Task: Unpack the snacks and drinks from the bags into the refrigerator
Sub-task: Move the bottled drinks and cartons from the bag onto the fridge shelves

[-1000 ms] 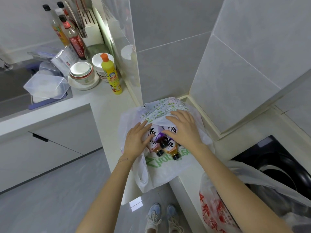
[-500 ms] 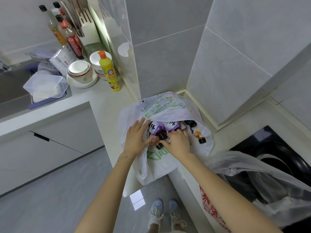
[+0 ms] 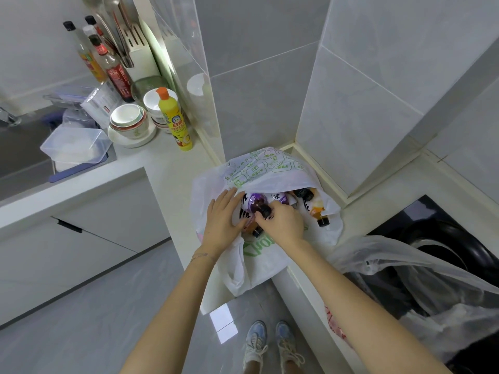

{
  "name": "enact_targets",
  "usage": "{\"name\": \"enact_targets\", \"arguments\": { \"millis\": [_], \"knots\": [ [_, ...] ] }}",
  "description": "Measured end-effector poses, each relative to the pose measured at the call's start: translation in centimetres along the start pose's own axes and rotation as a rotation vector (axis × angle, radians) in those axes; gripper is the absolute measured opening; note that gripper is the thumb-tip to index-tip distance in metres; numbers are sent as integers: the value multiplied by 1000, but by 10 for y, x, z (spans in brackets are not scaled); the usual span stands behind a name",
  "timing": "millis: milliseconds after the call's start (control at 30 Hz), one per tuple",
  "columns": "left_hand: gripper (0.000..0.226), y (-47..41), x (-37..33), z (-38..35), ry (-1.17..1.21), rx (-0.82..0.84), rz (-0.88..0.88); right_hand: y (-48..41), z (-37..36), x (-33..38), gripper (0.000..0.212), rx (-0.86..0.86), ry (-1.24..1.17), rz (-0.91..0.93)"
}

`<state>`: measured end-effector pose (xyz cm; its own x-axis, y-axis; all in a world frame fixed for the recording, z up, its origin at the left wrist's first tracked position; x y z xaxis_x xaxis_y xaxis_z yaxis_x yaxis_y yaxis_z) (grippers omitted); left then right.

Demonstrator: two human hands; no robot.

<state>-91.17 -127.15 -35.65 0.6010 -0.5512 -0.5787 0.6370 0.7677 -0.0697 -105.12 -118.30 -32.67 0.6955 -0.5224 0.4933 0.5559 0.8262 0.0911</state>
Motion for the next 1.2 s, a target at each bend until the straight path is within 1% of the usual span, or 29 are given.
{"name": "enact_targets", "arguments": {
  "millis": [133, 233, 300, 433, 567, 600, 667, 733, 767, 800, 867, 933, 1000, 1067, 1133, 1200],
  "knots": [
    [70, -6, -16, 4, 95, -57, -85, 5, 25, 6, 32, -143, -115, 28],
    [60, -13, -35, 13, 139, -94, -139, 9, 35, 9, 29, -177, -255, 74],
    [57, -14, -42, 15, 141, -123, -156, 11, 42, 12, 31, -197, -280, 113],
    [58, -13, -53, 18, 183, -129, -140, 18, 62, 15, 29, -239, -238, 164],
    [60, 0, -70, 33, 412, -144, -84, 24, 80, 21, 28, -283, -323, 274],
    [62, 6, -73, 37, 463, -142, -58, 25, 84, 23, 30, -282, -380, 285],
    [64, 18, -79, 45, 563, -129, 5, 26, 87, 25, 42, -248, -520, 258],
    [60, 30, -82, 52, 661, -136, 52, 26, 86, 25, 55, -200, -619, 219],
    [59, 37, -84, 57, 696, -150, 62, 27, 85, 26, 57, -169, -653, 209],
    [58, 44, -86, 62, 720, -166, 68, 29, 85, 28, 56, -138, -694, 206],
    [59, 53, -90, 76, 753, -213, 65, 33, 88, 36, 44, -105, -770, 207],
    [58, 59, -92, 94, 786, -292, 65, 35, 90, 43, 33, -101, -762, 207],
    [56, 64, -91, 114, 817, -377, 68, 34, 86, 46, 25, -89, -681, 194],
    [55, 70, -86, 131, 823, -449, 80, 32, 73, 46, 19, -32, -580, 170],
    [56, 76, -79, 142, 793, -500, 100, 31, 52, 40, 24, 60, -467, 145],
    [57, 84, -72, 149, 750, -542, 130, 32, 28, 31, 36, 143, -350, 136]
  ]
}}
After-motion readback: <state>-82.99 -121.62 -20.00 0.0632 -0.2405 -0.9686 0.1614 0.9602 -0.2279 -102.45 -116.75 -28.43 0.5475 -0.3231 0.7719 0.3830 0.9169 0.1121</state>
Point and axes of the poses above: each hand's wrist, its own y-axis away from the middle knuckle, its own z-axis out of the back of the hand, x = y × z, the point moved 5 cm from there along -y, towards the middle knuckle
